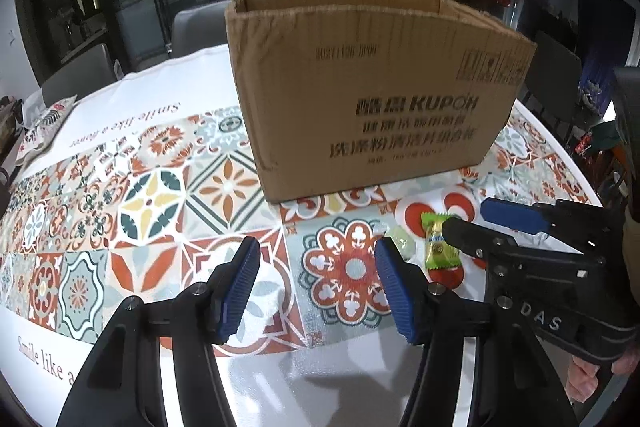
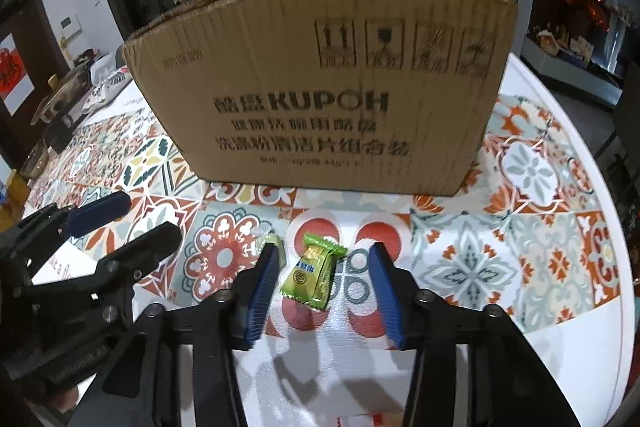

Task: Organize snacks
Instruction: 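Return to the pile and grasp the green-yellow candy with the right tool, then grasp the pale green candy with the left tool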

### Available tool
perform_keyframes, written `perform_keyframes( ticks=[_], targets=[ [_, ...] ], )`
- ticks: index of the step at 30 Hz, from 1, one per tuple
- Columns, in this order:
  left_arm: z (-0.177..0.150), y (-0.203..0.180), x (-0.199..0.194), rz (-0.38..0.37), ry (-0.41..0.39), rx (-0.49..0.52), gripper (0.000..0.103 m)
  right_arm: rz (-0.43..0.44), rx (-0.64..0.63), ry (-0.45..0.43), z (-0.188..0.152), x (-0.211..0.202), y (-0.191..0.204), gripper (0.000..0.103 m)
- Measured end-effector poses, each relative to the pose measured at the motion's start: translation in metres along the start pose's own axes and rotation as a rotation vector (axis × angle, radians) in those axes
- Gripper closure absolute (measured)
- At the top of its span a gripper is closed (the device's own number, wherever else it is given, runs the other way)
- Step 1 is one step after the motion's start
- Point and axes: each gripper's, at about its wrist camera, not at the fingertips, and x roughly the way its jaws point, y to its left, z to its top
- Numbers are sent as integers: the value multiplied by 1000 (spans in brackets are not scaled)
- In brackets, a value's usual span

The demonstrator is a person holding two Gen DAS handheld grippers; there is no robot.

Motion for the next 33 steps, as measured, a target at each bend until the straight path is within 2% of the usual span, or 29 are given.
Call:
perform_keyframes(
  ticks=[7, 18, 27, 33],
  targets=[
    [-4, 1, 10, -6, 26, -11, 45, 23, 35, 62, 1, 24, -1, 71],
    [-8, 2, 16, -9, 43, -21, 46, 26, 31, 88, 0, 39, 3, 81],
    [-7, -8, 19, -42, 57, -32, 48, 16, 34, 56, -8, 27, -5, 82],
    [-5, -22, 27, -95, 69, -42, 55, 15, 56, 30, -14, 14, -19, 82]
  ],
)
